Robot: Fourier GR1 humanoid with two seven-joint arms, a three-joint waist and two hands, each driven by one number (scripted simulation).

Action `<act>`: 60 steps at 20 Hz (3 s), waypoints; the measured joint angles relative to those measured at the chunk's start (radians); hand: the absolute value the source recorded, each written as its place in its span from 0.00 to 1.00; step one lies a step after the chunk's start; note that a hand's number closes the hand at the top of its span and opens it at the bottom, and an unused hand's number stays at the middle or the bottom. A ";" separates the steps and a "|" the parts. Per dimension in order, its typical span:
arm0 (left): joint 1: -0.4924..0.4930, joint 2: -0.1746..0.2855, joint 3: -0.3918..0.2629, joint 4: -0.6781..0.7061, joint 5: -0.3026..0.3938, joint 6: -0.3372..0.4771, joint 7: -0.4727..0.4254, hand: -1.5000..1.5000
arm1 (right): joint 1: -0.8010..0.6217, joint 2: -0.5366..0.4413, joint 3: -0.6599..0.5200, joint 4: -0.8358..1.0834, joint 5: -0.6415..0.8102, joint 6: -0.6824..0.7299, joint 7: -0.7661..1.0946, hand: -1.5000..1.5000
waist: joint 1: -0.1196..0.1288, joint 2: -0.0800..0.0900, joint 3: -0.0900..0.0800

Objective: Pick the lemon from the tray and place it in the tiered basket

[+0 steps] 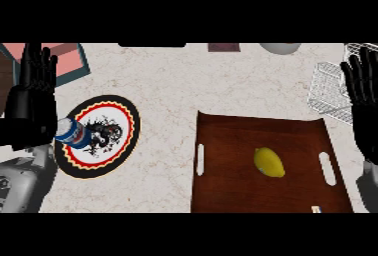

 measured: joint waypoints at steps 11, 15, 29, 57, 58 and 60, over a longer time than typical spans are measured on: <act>0.140 0.091 -0.048 0.125 -0.054 -0.116 0.041 0.50 | 0.149 0.017 -0.041 0.215 -0.030 -0.052 0.146 0.00 | -0.031 0.010 0.004; 0.167 0.096 -0.049 0.168 -0.064 -0.153 0.026 0.50 | 0.244 -0.007 -0.054 0.163 0.015 -0.110 0.224 0.00 | -0.026 0.002 0.004; 0.154 0.076 -0.056 0.177 -0.090 -0.190 0.038 0.50 | 0.207 -0.403 0.080 -0.115 0.092 0.236 0.707 0.00 | -0.003 -0.003 0.001; 0.154 -0.013 0.028 0.181 -0.184 -0.263 0.051 0.50 | -0.064 -0.099 0.304 0.016 0.360 0.414 1.164 0.00 | -0.009 -0.003 0.003; 0.166 -0.020 0.023 0.169 -0.192 -0.258 0.054 0.50 | -0.061 -0.090 0.318 0.024 0.386 0.414 1.162 0.00 | -0.008 -0.004 0.003; 0.174 -0.024 0.029 0.174 -0.199 -0.261 0.045 0.50 | -0.054 -0.079 0.340 -0.014 0.425 0.412 1.183 0.00 | -0.009 -0.004 0.003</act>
